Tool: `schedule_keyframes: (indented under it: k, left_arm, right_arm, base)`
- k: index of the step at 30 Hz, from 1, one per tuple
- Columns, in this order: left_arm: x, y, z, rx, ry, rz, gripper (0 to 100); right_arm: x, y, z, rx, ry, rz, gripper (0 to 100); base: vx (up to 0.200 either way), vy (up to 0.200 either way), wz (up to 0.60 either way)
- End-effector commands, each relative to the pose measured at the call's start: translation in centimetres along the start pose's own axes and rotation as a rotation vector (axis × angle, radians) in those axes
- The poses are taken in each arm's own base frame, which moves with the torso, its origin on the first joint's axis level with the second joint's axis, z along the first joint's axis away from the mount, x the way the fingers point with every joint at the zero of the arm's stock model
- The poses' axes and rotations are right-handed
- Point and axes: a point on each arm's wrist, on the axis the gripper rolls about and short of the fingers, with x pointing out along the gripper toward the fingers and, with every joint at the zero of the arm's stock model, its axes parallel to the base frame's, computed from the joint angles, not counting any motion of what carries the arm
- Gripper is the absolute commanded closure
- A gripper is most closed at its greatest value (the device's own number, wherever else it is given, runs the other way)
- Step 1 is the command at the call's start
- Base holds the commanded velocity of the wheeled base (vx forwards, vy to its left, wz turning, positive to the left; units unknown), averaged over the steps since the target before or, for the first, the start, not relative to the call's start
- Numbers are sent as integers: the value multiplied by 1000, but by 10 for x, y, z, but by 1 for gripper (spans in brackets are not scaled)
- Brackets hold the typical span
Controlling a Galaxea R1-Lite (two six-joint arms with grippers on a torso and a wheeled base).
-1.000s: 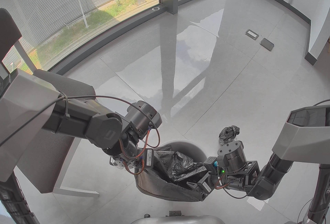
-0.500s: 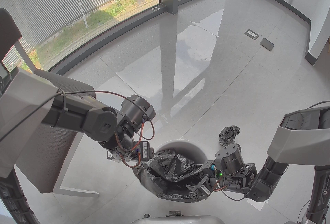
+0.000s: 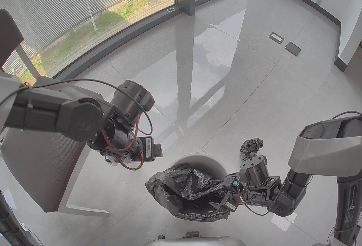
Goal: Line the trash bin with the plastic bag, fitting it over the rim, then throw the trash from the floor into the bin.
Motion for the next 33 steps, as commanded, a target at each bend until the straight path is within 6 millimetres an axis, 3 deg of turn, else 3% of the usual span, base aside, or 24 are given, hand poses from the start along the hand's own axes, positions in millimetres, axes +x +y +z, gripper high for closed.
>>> schedule_keyframes:
  k: [1,15,16,26,33]
  left_arm:
    - [-19,3,3,-13,-43,-24,0]
    - [-22,4,3,-16,-58,-16,0]
    - [-22,4,3,-16,-57,-19,0]
    - [-21,5,4,-19,-58,-16,0]
    - [-21,5,3,-18,-57,-15,0]
  right_arm:
    - [10,-3,-9,6,26,-1,0]
    - [23,-10,8,-7,-41,-27,0]
    - [23,-10,10,-6,-48,-28,100]
    - [17,2,27,-1,-101,-24,100]
    - [-3,-3,38,172,-71,-109,100]
  base:
    - [0,0,0]
    - [0,0,0]
    - [0,0,0]
    - [0,0,0]
    - [0,0,0]
